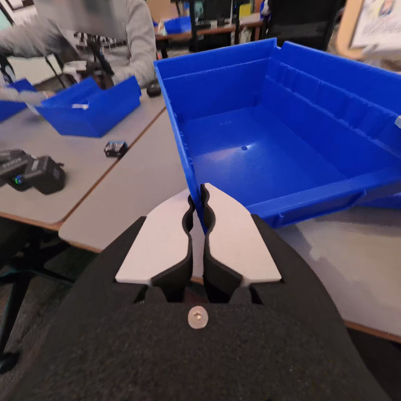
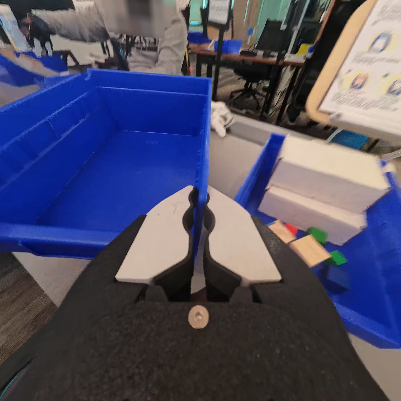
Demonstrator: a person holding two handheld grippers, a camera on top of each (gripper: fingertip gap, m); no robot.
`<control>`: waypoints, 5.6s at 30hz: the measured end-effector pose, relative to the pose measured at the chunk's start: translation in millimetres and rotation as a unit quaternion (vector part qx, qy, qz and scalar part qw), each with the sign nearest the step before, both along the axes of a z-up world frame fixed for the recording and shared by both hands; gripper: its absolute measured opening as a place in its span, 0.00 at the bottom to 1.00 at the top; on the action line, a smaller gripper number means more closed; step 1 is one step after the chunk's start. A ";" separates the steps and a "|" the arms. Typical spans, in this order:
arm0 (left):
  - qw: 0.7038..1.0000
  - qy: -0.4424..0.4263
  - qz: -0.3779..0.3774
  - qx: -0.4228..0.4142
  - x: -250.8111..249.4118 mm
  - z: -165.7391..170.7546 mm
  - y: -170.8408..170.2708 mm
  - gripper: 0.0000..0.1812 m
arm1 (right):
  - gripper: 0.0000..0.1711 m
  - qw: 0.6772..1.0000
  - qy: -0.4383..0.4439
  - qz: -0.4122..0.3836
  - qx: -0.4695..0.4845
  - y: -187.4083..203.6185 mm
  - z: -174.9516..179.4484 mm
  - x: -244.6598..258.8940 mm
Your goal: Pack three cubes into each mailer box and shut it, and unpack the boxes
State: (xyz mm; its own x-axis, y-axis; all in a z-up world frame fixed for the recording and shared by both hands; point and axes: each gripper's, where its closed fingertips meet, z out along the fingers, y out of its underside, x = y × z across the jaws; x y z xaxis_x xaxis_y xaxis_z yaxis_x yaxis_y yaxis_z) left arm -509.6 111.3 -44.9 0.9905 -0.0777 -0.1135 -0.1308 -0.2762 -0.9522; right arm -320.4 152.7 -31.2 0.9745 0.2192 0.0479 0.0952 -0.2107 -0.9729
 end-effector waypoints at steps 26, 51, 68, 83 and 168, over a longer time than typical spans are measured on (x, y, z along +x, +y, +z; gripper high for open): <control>0.941 0.059 -0.329 -0.051 585.7 -70.0 -20.6 0.04 | 0.02 0.946 0.017 -0.311 -0.092 -134.9 -69.3 579.1; 0.970 -0.014 -0.241 -0.009 265.3 -3.0 44.2 0.17 | 0.09 0.966 -0.064 -0.248 -0.030 -86.1 6.7 466.5; 0.974 0.004 -0.197 -0.115 226.7 -92.5 99.1 0.02 | 0.02 0.970 0.011 -0.209 -0.125 2.5 -102.5 224.5; 0.982 -0.012 -0.152 -0.112 4.8 -86.6 174.9 0.02 | 0.03 0.985 0.003 -0.147 -0.085 86.6 -86.7 1.1; 0.780 0.320 -0.508 -0.179 107.8 -4.1 239.4 0.47 | 0.17 0.983 0.135 -0.038 -0.120 -140.3 -111.7 291.5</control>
